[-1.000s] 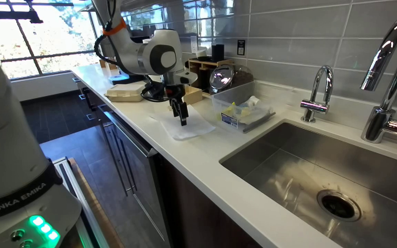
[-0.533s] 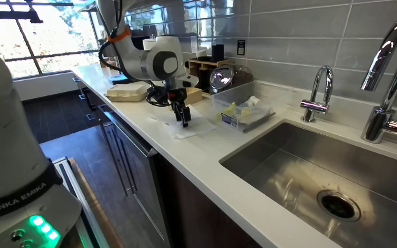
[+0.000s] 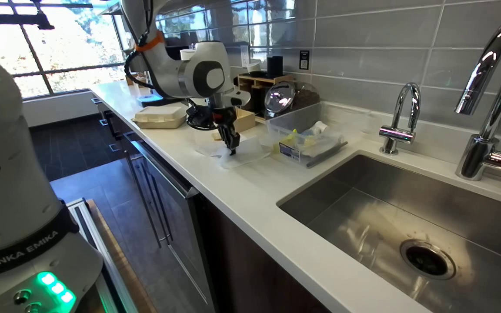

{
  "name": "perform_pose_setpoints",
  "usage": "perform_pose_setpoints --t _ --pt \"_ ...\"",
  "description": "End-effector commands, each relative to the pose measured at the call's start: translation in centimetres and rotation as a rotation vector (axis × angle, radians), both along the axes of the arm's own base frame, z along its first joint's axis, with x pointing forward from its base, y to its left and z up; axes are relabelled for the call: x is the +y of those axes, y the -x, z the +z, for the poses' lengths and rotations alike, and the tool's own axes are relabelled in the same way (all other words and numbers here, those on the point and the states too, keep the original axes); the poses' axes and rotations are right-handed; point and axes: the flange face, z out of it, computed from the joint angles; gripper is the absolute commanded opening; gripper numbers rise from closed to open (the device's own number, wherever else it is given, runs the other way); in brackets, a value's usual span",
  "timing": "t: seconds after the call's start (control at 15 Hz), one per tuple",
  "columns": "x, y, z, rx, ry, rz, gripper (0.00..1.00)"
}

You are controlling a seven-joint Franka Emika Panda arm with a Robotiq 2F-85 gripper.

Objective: Wipe the silver lid with the paper towel

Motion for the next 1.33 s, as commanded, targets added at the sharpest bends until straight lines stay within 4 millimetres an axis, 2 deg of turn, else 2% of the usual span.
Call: perform_pose_setpoints --t 0.0,0.27,0.4,0.53,0.73,0.8,0.87,0.93,1.0,1.27 --pt "0.2 0.4 0.2 -0.016 0.015 -0.001 0.0" --pt "0.4 0.5 2.5 -0.054 0.031 -0.011 0.0" --pt "1.3 0.9 5.1 -0.087 0.006 -0.016 0.0" --pt "2.4 1.5 8.6 -0.161 -0.04 -0.015 0.0" --pt "2.0 0.8 13.8 -0.332 -0.039 -0.009 0.0" --pt "1.0 -0.3 15.4 -0.382 -0.022 -0.009 0.0" --pt "2.4 -0.5 13.3 -0.31 -0.026 0.004 0.0" --pt "1.9 -0.7 14.4 -0.335 -0.027 -0.004 0.01" --pt "1.7 -0.7 14.7 -0.338 -0.028 -0.003 0.01" --pt "2.3 -0.5 13.6 -0.318 -0.022 0.01 0.0"
